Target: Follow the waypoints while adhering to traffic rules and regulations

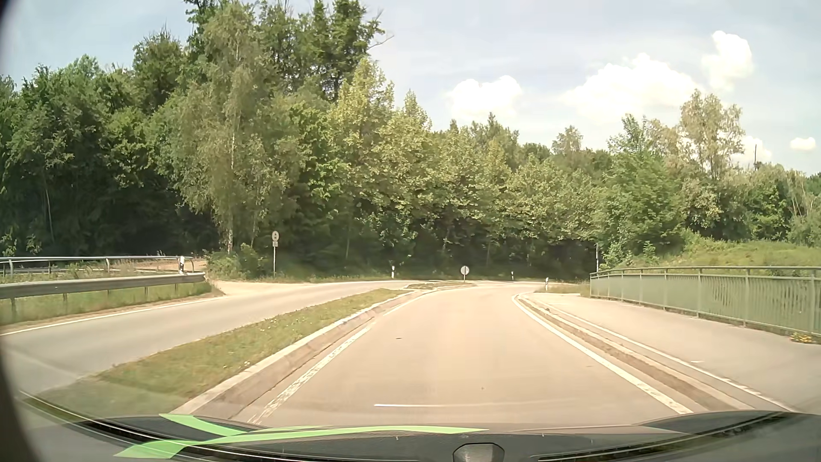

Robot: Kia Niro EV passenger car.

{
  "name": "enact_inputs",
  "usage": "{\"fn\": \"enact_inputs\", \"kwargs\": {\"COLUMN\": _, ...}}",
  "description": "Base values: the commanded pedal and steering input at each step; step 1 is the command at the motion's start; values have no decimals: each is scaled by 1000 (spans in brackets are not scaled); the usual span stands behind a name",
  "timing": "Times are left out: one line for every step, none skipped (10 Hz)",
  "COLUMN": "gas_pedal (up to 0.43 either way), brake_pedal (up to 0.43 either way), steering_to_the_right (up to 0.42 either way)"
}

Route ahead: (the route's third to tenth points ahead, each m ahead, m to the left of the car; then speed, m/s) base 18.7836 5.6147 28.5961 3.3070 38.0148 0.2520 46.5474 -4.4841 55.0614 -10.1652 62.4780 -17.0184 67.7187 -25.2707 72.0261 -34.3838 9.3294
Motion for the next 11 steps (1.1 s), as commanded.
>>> {"fn": "enact_inputs", "kwargs": {"gas_pedal": 0, "brake_pedal": 0, "steering_to_the_right": -3}}
{"fn": "enact_inputs", "kwargs": {"gas_pedal": 0, "brake_pedal": 0, "steering_to_the_right": -2}}
{"fn": "enact_inputs", "kwargs": {"gas_pedal": 0, "brake_pedal": 0, "steering_to_the_right": 0}}
{"fn": "enact_inputs", "kwargs": {"gas_pedal": 0, "brake_pedal": 0, "steering_to_the_right": 5}}
{"fn": "enact_inputs", "kwargs": {"gas_pedal": 0, "brake_pedal": 0, "steering_to_the_right": 9}}
{"fn": "enact_inputs", "kwargs": {"gas_pedal": 0, "brake_pedal": 0, "steering_to_the_right": 11}}
{"fn": "enact_inputs", "kwargs": {"gas_pedal": 0, "brake_pedal": 0, "steering_to_the_right": 12}}
{"fn": "enact_inputs", "kwargs": {"gas_pedal": 0, "brake_pedal": 0, "steering_to_the_right": 16}}
{"fn": "enact_inputs", "kwargs": {"gas_pedal": 0, "brake_pedal": 0, "steering_to_the_right": 19}}
{"fn": "enact_inputs", "kwargs": {"gas_pedal": 0, "brake_pedal": 0, "steering_to_the_right": 24}}
{"fn": "enact_inputs", "kwargs": {"gas_pedal": 0, "brake_pedal": 0, "steering_to_the_right": 27}}
